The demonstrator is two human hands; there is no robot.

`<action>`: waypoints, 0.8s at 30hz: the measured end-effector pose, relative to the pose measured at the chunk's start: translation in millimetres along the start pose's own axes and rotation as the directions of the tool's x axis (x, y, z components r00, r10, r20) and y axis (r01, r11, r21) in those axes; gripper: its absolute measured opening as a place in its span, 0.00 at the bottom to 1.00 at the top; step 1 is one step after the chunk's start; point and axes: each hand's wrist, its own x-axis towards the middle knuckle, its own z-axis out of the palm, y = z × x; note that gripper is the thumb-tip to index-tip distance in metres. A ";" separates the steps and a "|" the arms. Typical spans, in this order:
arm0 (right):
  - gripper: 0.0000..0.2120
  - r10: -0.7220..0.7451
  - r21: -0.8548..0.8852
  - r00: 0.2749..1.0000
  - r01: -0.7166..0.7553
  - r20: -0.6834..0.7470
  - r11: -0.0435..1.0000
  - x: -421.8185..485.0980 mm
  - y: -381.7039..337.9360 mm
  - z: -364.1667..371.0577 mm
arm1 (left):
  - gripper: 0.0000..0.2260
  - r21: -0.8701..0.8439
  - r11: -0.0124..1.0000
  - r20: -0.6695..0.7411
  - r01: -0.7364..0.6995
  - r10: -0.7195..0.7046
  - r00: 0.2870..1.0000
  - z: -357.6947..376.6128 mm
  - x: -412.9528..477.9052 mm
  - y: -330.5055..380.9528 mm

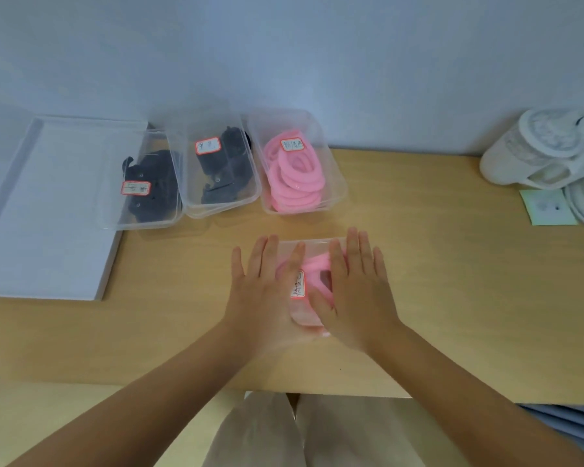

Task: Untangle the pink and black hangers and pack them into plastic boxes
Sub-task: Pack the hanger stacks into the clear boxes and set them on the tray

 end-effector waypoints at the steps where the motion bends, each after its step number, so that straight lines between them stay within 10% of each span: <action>1: 0.37 0.026 0.004 0.999 -0.026 -0.018 1.000 -0.7 -3.1 1.5 | 0.52 -0.009 1.000 0.000 -0.010 0.010 1.000 2.0 0.2 0.1; 24: 0.33 -0.113 0.052 0.990 0.118 -0.085 0.992 -6.3 34.9 1.4 | 0.46 -0.073 0.997 0.042 0.022 -0.019 0.999 13.7 20.0 31.4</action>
